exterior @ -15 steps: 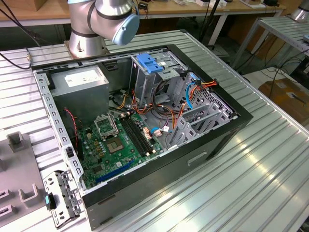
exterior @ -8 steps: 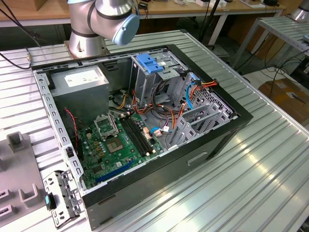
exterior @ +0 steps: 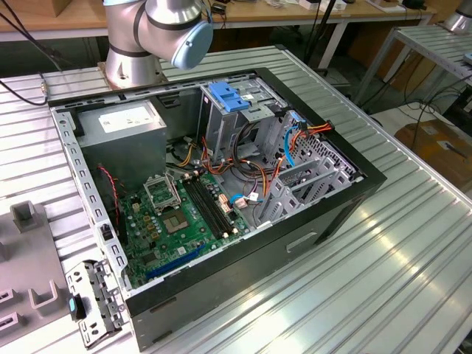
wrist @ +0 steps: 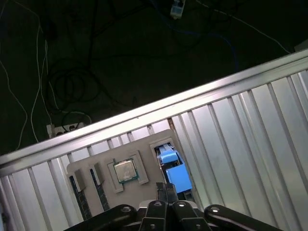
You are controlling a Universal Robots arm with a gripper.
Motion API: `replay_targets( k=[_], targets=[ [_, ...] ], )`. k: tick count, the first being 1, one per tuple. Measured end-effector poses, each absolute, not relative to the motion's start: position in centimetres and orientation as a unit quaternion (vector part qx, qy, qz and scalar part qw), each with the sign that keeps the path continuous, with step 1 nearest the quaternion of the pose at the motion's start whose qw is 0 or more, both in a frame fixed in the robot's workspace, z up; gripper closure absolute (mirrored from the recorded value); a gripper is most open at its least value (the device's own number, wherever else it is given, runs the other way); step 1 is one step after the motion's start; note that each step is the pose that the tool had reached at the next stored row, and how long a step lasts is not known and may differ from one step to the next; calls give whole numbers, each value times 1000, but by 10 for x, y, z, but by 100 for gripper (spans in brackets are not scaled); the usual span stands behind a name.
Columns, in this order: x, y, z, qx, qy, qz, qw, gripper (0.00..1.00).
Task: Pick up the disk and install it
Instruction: 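Pick up the disk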
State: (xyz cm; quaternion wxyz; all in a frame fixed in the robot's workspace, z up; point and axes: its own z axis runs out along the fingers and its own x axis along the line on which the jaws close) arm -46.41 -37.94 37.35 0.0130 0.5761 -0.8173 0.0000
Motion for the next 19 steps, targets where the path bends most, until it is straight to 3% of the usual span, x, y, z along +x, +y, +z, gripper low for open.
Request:
replay_targets(
  k=[3, 19],
  targets=[
    [-464, -379, 373, 576, -817, 6, 4, 89],
    [-464, -379, 373, 579, -816, 7, 4, 89]
  ],
)
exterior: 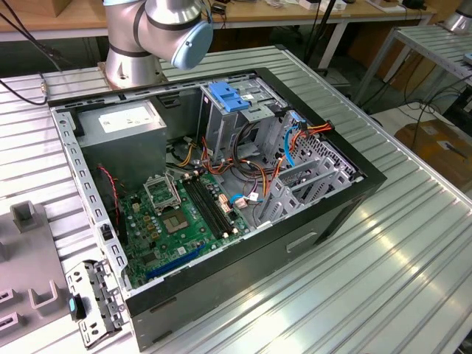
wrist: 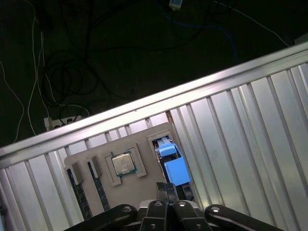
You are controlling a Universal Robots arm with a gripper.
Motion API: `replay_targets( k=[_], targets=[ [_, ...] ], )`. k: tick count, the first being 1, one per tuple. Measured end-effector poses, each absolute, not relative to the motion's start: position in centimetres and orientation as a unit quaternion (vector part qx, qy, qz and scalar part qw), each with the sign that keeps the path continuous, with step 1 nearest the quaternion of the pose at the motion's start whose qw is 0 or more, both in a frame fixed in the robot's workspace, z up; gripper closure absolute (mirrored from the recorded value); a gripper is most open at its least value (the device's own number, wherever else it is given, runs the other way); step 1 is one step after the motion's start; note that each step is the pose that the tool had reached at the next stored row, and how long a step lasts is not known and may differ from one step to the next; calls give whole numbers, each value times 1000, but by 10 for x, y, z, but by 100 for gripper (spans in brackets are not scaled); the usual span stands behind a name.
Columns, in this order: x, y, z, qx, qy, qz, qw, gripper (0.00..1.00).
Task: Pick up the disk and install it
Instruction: 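Pick up the disk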
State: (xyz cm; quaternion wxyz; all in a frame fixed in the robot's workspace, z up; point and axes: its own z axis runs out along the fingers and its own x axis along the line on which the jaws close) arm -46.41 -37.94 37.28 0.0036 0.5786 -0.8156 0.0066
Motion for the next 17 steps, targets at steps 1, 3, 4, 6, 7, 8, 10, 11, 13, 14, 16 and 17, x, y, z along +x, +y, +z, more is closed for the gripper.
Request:
replay_targets(
  k=[1, 3, 4, 6, 7, 8, 10, 11, 13, 14, 16, 17],
  targets=[
    [-464, -379, 373, 581, -814, 7, 4, 89],
    [-464, -379, 373, 590, -807, 7, 3, 89],
    [-464, -379, 373, 599, -801, 7, 3, 89],
    [-464, -379, 373, 612, -791, 7, 3, 89],
    [-464, -379, 373, 619, -785, 7, 3, 89],
    [-464, -379, 373, 629, -777, 7, 3, 89],
    [-464, -379, 373, 640, -768, 7, 3, 89],
    [-464, -379, 373, 648, -761, 7, 3, 89],
    [-464, -379, 373, 665, -747, 7, 3, 89],
    [-464, -379, 373, 670, -742, 7, 3, 89],
    [-464, -379, 373, 682, -731, 7, 3, 89],
    [-464, -379, 373, 689, -724, 7, 3, 89]
  ],
)
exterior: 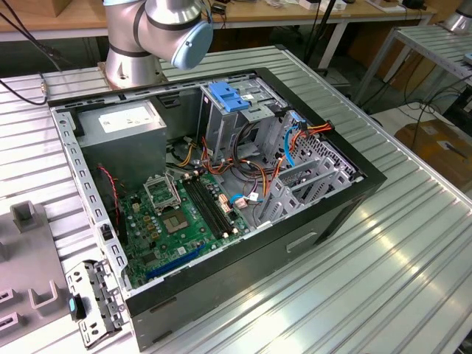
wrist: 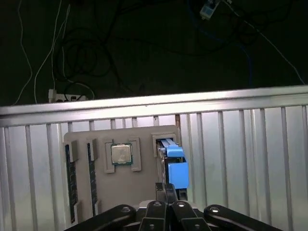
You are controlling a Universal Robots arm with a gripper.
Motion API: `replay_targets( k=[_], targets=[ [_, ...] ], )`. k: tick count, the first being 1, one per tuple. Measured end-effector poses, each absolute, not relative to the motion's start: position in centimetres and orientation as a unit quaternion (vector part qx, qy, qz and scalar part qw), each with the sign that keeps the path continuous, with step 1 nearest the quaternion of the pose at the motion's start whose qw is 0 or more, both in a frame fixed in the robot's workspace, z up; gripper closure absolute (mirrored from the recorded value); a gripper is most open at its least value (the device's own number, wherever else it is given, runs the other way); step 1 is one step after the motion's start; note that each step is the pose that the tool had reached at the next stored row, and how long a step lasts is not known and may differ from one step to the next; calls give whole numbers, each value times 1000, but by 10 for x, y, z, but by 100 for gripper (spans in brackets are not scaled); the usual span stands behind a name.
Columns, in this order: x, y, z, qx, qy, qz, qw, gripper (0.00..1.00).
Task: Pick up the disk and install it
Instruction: 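Pick up the disk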
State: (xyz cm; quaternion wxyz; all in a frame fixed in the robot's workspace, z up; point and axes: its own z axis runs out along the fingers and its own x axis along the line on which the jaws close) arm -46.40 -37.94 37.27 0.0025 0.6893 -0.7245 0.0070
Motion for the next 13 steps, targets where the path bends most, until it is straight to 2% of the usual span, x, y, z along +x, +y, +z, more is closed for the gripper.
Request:
replay_targets(
  k=[13],
  targets=[
    [-464, -379, 372, 762, -648, 7, 2, 89]
  ],
)
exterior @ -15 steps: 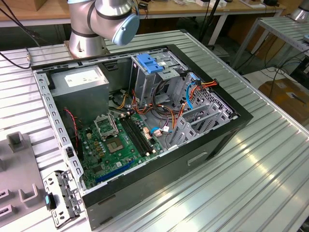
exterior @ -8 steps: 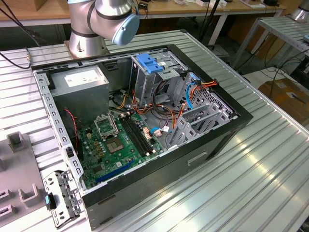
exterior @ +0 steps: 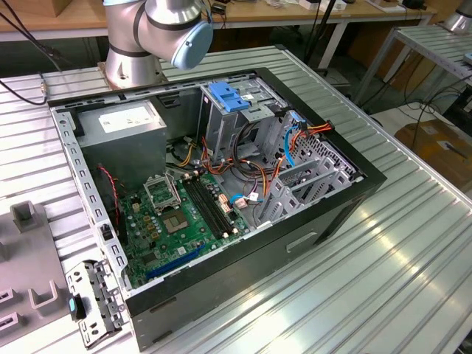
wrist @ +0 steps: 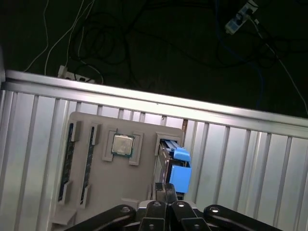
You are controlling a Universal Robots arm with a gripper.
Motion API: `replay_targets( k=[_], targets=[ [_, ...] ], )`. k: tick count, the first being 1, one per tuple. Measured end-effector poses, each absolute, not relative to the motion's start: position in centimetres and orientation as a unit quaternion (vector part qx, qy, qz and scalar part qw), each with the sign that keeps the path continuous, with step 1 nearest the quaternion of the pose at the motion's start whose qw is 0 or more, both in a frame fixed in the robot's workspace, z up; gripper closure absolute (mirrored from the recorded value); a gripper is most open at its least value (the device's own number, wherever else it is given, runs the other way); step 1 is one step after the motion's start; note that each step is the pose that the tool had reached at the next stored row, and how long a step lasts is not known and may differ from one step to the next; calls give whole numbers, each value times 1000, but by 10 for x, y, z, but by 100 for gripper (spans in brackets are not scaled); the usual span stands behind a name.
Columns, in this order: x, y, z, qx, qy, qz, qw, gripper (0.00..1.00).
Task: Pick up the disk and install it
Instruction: 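Pick up the disk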
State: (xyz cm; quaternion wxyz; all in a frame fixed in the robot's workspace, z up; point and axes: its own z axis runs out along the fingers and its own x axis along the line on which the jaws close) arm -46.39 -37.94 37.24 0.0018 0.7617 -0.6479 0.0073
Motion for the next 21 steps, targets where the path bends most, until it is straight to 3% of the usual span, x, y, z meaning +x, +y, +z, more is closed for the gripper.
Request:
replay_targets(
  k=[21],
  targets=[
    [-464, -374, 366, 773, -635, 8, 2, 89]
  ],
)
